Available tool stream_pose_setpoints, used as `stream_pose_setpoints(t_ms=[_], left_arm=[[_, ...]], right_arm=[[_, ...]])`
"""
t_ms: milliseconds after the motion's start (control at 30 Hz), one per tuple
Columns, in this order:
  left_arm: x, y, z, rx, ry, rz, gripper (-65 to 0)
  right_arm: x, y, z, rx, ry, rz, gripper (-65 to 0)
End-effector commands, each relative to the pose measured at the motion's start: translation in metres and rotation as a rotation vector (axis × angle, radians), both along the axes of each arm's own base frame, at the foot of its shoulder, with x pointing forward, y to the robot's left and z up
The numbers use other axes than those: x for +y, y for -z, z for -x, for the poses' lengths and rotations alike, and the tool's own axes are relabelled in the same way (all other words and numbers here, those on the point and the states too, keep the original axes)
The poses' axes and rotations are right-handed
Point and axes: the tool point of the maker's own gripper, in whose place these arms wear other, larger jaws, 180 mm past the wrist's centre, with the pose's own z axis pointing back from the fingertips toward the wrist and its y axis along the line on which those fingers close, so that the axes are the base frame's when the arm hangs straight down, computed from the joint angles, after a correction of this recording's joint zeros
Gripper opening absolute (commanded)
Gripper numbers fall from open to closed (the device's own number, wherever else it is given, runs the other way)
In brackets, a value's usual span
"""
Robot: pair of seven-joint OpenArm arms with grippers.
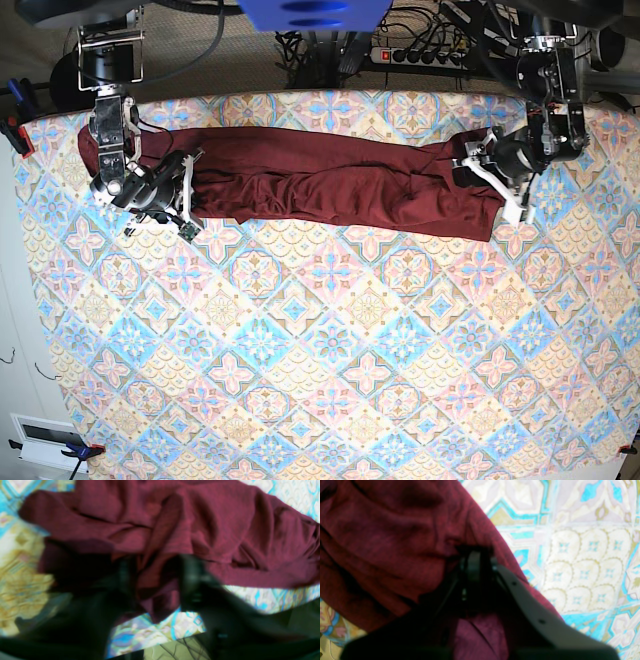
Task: Layout the t-shirt on the table in an organized manner, then fold the t-shirt properly
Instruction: 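Hold both ends of the folded strip with both grippers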
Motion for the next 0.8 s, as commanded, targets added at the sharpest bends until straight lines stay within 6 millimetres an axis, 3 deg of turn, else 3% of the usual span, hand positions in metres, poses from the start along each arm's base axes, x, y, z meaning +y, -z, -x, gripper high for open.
stream_pose_setpoints(t_ms=[0, 67, 100, 300, 433, 667, 767], left_arm=[[-0.001, -0.008, -0.007, -0.036, 0.009, -0.001, -53.7], [0.000, -0.009, -0.007, -0.038, 0.007, -0.002, -63.4], [0.001, -0.009, -0.008, -0.040, 0.005, -0.002, -65.0], [0.026, -0.036, -0.024, -0.132, -0.059, -0.034, -65.0], [0.055, -0.051, -0.033, -0.181, -0.144, -0.063, -65.0], [0.059, -0.067, -0.054, -0.241, -0.154, -0.065, -65.0], [0.064, -0.065, -0.062, -0.238, -0.170, -0.074, -65.0]], right_arm=[[-0.019, 0.020, 0.024, 0.101, 0.009, 0.111, -60.8], [-0.019, 0.019, 0.024, 0.099, 0.009, 0.111, -60.8], [-0.019, 0.019, 0.024, 0.100, 0.009, 0.112, -60.8], [-0.019, 0.019, 0.024, 0.100, 0.009, 0.112, -60.8], [-0.019, 0.019, 0.024, 0.100, 0.009, 0.112, -60.8], [-0.019, 0.019, 0.024, 0.100, 0.009, 0.112, -60.8], [-0.019, 0.019, 0.024, 0.100, 0.009, 0.112, -60.8]])
